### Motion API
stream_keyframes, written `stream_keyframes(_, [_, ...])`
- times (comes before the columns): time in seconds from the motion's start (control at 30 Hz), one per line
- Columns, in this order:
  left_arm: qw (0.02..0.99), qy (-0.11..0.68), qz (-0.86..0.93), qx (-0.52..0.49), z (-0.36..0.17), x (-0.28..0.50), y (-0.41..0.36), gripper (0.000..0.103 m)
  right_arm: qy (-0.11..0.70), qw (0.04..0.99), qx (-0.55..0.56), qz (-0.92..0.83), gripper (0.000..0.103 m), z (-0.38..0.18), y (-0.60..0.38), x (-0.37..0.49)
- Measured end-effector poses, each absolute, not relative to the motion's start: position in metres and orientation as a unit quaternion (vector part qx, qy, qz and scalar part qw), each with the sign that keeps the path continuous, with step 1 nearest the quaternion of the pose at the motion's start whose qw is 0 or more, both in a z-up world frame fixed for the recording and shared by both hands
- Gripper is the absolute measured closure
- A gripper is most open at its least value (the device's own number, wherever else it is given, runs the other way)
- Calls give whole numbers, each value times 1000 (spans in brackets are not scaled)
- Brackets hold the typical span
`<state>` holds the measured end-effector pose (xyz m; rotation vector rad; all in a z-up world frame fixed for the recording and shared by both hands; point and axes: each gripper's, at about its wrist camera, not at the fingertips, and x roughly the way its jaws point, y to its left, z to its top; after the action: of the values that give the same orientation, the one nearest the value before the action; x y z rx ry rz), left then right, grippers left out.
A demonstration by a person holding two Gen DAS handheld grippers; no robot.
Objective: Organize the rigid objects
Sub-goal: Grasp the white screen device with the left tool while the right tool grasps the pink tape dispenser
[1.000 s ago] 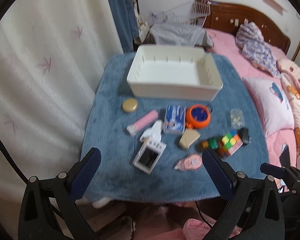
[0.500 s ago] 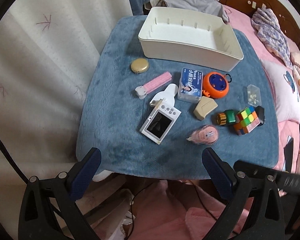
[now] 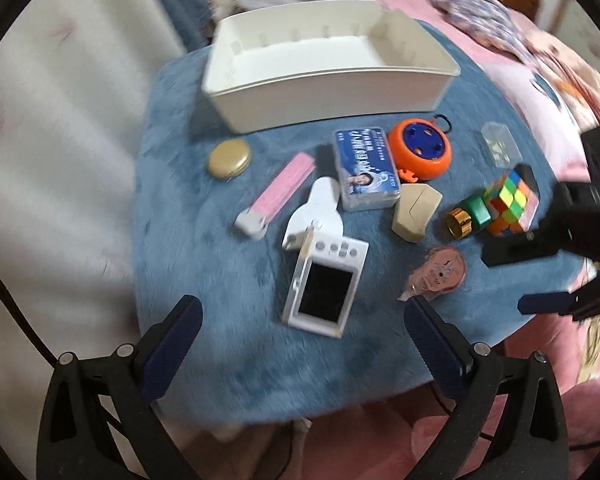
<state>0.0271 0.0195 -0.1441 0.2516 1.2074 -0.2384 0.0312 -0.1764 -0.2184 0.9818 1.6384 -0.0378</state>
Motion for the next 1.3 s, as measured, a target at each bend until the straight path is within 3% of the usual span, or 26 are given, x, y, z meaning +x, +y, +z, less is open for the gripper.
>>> stream_keyframes(0.37, [770, 568, -230, 178, -186, 52, 11, 3, 675, 536, 487, -140, 17, -250, -167, 43])
stream_keyframes(0.63, [730, 611, -254, 173, -222, 70, 15, 20, 674, 516, 492, -192, 32, -271, -155, 40])
stream_keyframes(0.87, [711, 626, -273, 165, -236, 77, 13, 25, 665, 529, 476, -225, 48, -278, -152, 47])
stream_keyframes(0.97, [706, 634, -270, 162, -243, 85, 11, 33, 665, 526, 476, -234, 53, -290, -146, 54])
stream_keyframes(1.1, [695, 648, -280, 136, -251, 94, 13, 40, 662, 528, 475, -239, 53, -294, -146, 55])
stream_keyframes(1.3, [686, 656, -296, 107, -259, 103, 29, 40, 660, 544, 458, -242, 54, -290, -152, 46])
